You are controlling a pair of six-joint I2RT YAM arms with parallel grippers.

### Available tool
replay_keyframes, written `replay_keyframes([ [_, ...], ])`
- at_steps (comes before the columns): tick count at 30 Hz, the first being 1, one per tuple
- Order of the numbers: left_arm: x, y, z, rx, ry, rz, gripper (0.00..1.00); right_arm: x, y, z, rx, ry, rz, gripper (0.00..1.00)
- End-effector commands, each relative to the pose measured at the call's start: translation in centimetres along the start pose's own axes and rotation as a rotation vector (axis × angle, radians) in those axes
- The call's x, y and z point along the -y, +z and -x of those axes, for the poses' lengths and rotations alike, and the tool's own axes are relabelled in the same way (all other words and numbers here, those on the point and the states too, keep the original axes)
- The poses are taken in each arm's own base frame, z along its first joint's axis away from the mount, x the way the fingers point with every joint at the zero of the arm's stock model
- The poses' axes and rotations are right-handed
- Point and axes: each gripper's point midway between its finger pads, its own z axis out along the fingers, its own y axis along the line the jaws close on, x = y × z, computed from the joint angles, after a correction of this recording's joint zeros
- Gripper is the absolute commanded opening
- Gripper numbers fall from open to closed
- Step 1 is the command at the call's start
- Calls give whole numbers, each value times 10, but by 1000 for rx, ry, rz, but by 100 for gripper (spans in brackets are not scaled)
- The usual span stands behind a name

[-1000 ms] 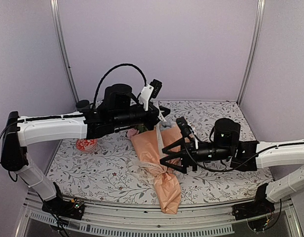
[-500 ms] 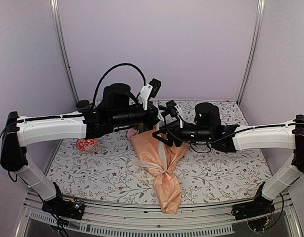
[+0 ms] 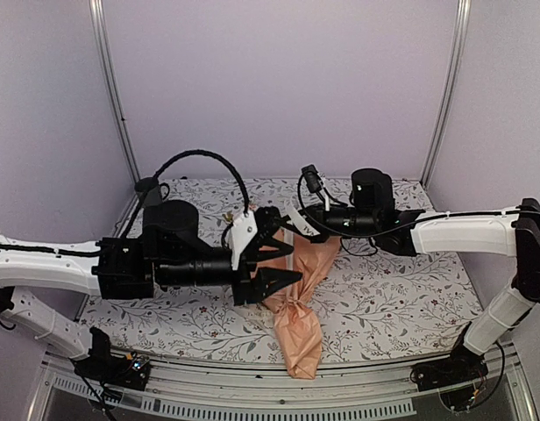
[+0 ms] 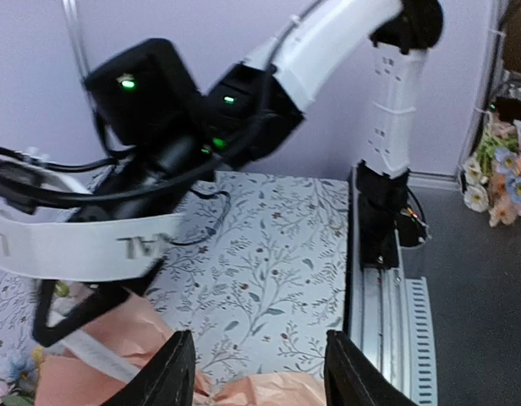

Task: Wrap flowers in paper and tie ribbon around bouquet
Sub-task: Tie the ribbon around the folded bouquet.

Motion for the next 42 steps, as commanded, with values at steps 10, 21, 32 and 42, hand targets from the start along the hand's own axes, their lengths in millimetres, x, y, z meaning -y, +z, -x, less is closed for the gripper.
replay_keyframes([
  [10, -6, 95, -171, -488, 251, 124, 54, -40, 2, 27, 10, 24, 166, 0],
  [21, 19, 118, -251, -712, 333, -84, 59, -88, -22, 71, 87, -46, 234, 0],
  [32, 33, 109, -258, -700, 227, -215, 56, -88, -30, 85, 113, -62, 175, 0],
  [42, 52, 107, -150, -402, 158, -288, 70, -33, -15, 40, -12, 48, 45, 0],
])
